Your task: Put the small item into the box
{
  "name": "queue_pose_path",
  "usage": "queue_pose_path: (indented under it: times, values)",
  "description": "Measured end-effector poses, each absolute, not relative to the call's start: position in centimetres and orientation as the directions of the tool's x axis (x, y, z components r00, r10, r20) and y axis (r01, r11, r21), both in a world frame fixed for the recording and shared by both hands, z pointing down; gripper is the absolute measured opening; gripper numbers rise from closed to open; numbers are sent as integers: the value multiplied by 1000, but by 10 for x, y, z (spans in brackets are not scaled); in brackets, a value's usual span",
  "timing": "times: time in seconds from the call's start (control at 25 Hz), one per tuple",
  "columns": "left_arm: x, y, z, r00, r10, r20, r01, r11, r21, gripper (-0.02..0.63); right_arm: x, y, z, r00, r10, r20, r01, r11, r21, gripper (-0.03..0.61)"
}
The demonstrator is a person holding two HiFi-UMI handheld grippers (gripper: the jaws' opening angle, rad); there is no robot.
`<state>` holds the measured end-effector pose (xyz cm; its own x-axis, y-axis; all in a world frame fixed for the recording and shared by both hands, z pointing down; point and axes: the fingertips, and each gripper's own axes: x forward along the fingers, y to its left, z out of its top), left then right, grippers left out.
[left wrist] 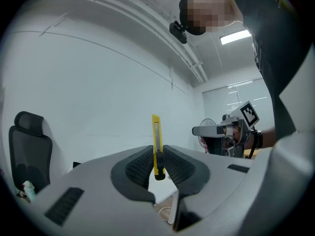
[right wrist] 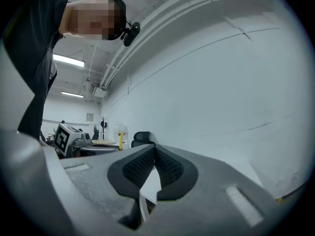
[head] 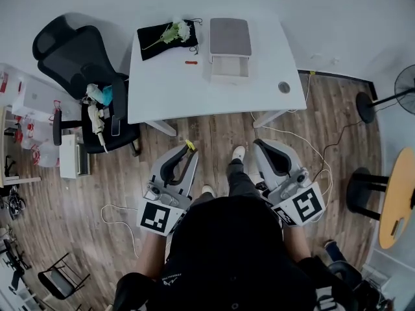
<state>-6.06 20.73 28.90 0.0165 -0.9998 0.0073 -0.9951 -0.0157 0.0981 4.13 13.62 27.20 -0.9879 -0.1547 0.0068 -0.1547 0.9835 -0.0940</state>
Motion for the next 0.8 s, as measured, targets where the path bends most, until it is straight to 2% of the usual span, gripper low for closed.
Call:
queue_pose_path:
  times: [0.44,0.8]
  values:
    - [-72,82,271,-91,-996,12,-994,91,57,59,16,0,267,-1000,-22,1,-22,994,-107,2]
    - [-83,28,278,-199,-980,28,-979,200,27,58,1,-64,281,-996,92,14,90,991,-94,2]
